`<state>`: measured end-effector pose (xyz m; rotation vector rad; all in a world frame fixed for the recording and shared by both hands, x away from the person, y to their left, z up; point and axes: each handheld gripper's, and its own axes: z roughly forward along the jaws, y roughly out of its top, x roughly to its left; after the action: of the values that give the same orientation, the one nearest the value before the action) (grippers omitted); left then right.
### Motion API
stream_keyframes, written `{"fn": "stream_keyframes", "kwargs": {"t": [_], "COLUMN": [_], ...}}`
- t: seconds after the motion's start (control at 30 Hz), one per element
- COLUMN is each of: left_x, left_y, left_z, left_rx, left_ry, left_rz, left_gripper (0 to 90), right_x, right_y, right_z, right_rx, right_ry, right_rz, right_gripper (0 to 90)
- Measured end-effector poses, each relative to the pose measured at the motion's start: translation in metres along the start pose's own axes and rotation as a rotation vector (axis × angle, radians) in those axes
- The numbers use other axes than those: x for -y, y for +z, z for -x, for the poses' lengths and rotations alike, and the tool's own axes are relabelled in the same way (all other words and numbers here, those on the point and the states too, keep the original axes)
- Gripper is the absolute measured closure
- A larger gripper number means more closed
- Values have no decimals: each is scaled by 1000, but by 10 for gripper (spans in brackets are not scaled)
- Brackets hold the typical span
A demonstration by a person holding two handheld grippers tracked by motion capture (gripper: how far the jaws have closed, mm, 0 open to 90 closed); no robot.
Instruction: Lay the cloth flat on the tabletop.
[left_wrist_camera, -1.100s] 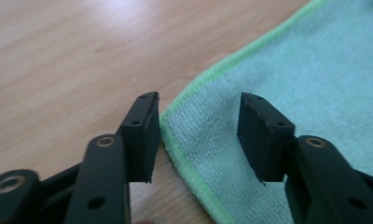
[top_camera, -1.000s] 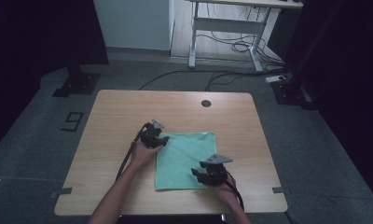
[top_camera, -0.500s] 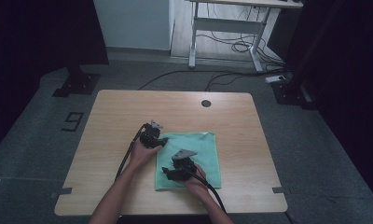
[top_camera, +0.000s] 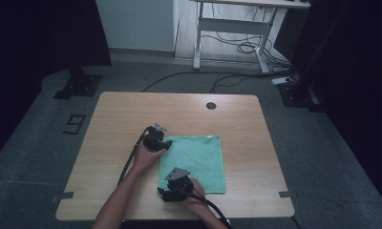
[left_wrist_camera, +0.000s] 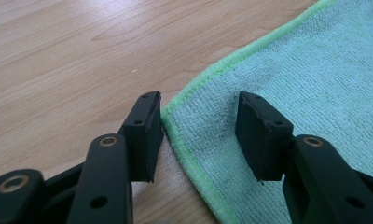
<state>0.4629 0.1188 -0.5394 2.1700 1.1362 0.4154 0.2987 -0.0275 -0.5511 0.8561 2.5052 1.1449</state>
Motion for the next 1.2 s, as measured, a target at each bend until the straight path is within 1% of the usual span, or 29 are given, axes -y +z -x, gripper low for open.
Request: {"fn": "stream_keyframes", "kwargs": {"t": [0.1,0.13,0.2,0.23,0.3,0.33,0.4,0.43,0.57,0.6,0.67,0.73,0.8,0.83,0.9,0.97,1.0,1.03,1.17,1.2], "left_x": [-1,-1,-1,-1,0,0,0,0,1,1,1,1,1,1,0,0,-1,-2,-2,-2], "left_y": [1,1,0,1,1,0,1,1,0,0,0,0,0,0,0,0,0,0,0,0], "left_z": [-1,-1,-1,-1,-1,-1,-1,-1,0,0,0,0,0,0,0,0,0,-1,-1,-1], "left_rx": [3,3,3,3,4,4,3,2,-1,-1,-2,-2,-1,-1,1,2,3,5,9,10], "left_ry": [2,2,3,3,4,5,3,3,-1,-1,1,0,1,2,3,5,6,9,15,15], "left_rz": [-1,-2,-2,-1,1,2,5,7,14,13,11,11,11,9,5,-1,-6,-10,-12,-11], "left_gripper": [508,508,508,508,508,508,508,508,510,512,514,515,515,515,515,516,516,516,515,515], "right_x": [1,0,-1,-2,-4,-6,-8,-9,-14,-16,-19,-20,-20,-20,-18,-15,-13,-12,-5,-5], "right_y": [-1,-1,-4,-8,-14,-18,-22,-21,-15,-13,-10,-7,-5,-5,-3,-2,-1,0,2,1], "right_z": [2,3,10,16,29,41,62,75,115,126,140,151,165,169,182,189,193,197,207,209], "right_rx": [-12,-26,-70,-68,-32,-8,53,76,138,151,163,180,194,203,229,280,290,310,331,325], "right_ry": [2,18,57,70,80,91,96,113,179,196,227,237,264,263,281,279,283,295,317,335], "right_rz": [5,5,10,23,41,47,42,38,47,58,66,79,78,80,65,59,51,49,23,32], "right_gripper": [301,292,300,310,336,352,379,391,415,417,413,412,408,409,411,414,413,413,418,420]}}
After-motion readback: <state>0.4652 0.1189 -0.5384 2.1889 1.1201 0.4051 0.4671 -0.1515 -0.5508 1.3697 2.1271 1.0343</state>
